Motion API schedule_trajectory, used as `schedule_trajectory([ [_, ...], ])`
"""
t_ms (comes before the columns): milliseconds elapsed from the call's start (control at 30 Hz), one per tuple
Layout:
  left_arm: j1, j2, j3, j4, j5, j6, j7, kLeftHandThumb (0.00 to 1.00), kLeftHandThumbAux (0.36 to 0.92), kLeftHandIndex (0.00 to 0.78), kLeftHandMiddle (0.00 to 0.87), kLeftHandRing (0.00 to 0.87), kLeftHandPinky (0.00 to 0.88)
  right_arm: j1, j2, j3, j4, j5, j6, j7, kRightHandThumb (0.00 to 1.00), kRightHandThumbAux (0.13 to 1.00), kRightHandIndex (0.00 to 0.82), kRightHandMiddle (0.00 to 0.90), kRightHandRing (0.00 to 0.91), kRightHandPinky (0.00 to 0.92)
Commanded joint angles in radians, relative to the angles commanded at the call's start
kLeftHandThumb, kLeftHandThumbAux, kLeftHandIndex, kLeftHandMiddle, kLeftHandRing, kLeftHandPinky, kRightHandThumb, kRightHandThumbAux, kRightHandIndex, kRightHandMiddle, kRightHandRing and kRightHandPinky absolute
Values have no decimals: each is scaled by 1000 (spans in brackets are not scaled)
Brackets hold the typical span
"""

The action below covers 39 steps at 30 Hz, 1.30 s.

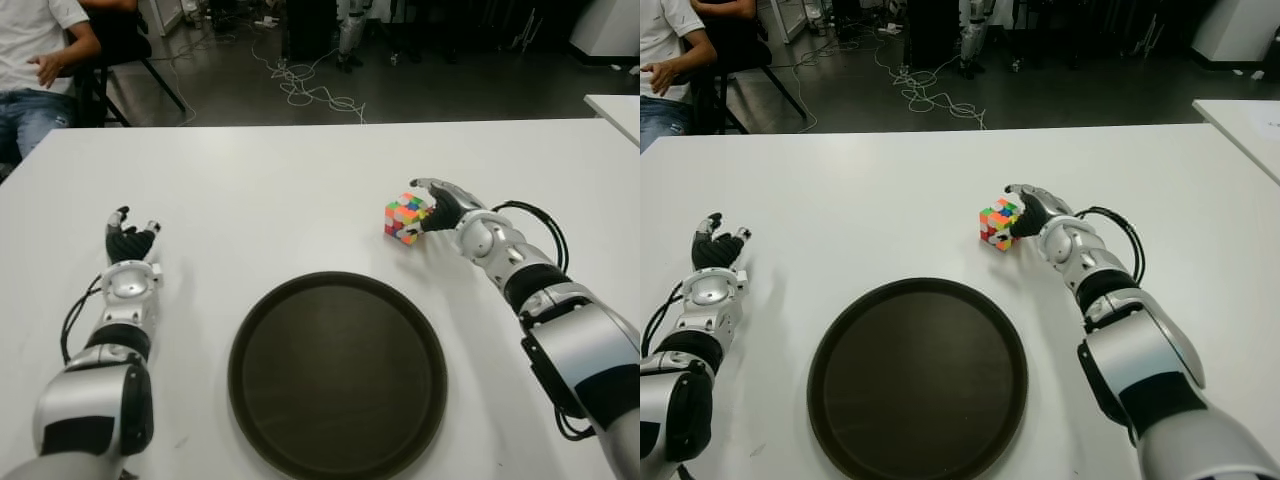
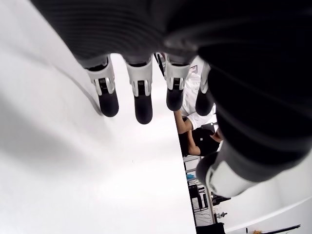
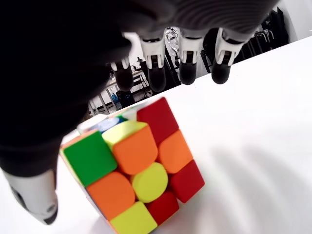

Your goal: Pick up the Rubik's Cube and put it in the plate

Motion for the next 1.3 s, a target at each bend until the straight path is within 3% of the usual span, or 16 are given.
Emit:
schedule_trajectory([
  [433, 5, -2, 11, -3, -13, -13, -24, 102, 707, 32, 47, 70, 92, 1, -3, 6, -7, -5, -23, 0, 0, 668, 0, 0, 0, 0],
  [767, 3, -7, 17, -2, -19, -22, -21, 112, 727, 42, 58, 83, 107, -8, -1, 28, -12, -25, -24, -5, 0, 691, 0, 0, 0, 0],
  [1300, -2, -8, 8, 1, -11, -7, -8, 89, 727, 47, 76, 94, 106, -24, 0, 52, -15, -37, -26, 7, 0, 683, 0, 0, 0, 0],
])
